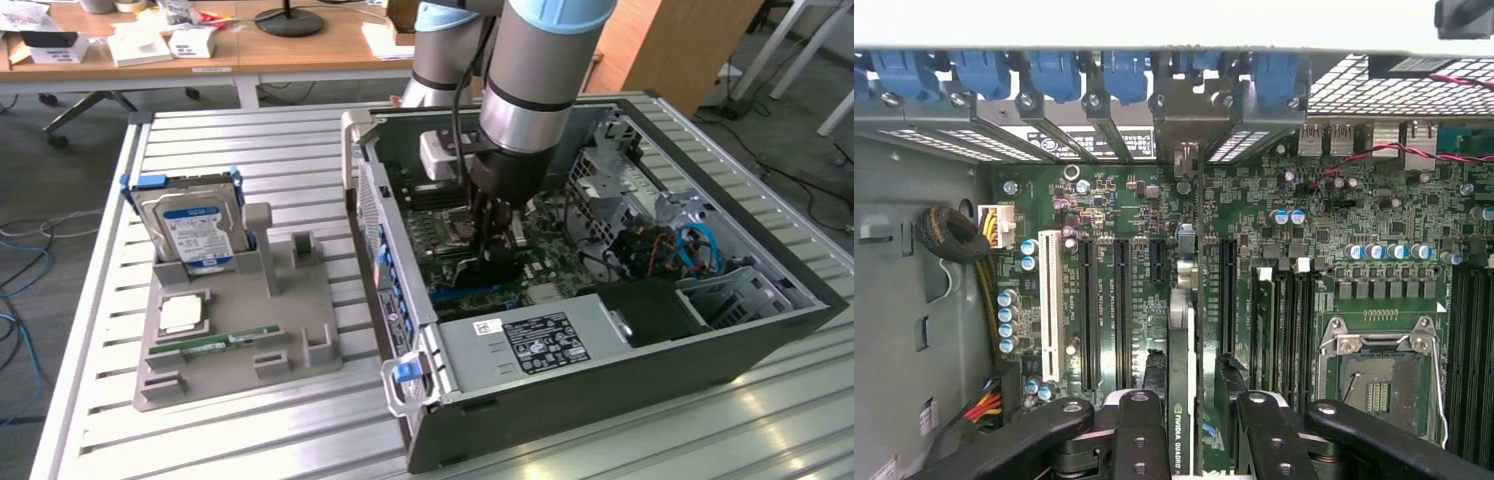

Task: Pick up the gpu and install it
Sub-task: 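Insert the gpu into the slot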

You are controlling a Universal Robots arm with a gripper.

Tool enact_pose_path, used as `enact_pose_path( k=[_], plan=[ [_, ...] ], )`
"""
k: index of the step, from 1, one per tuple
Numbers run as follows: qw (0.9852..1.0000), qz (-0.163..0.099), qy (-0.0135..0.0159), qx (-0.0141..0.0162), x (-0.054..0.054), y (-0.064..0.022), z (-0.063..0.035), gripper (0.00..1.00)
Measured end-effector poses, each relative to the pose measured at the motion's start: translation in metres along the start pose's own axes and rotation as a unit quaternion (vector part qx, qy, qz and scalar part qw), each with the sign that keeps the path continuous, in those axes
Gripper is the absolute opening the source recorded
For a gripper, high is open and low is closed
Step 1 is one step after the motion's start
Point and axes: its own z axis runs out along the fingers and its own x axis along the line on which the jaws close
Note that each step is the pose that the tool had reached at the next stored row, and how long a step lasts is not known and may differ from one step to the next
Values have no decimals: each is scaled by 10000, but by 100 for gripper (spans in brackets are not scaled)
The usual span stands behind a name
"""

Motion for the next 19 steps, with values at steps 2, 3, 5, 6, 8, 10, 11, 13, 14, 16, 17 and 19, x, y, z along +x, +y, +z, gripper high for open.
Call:
enact_pose_path(
  k=[2, 3, 5, 6, 8, 10, 11, 13, 14, 16, 17, 19],
  plan=[
    [10000, 0, 1, -1, -1, 0, -8, 34],
    [10000, -1, 0, 0, -2, -1, -10, 34],
    [10000, -1, 2, -1, -2, -1, -20, 34],
    [10000, -1, 1, -1, -3, -1, -25, 34],
    [10000, 0, 1, -1, -4, -1, -37, 34],
    [10000, 0, 1, -1, -5, -2, -51, 34],
    [10000, 0, 1, -1, -5, -2, -58, 34],
    [10000, 0, 1, -1, -6, -2, -73, 34],
    [10000, 0, 1, -1, -7, -2, -79, 34],
    [10000, 0, 1, -1, -7, -3, -92, 34],
    [10000, 0, 1, -1, -8, -3, -98, 34],
    [10000, 0, 1, -1, -8, -3, -110, 34]
  ],
)
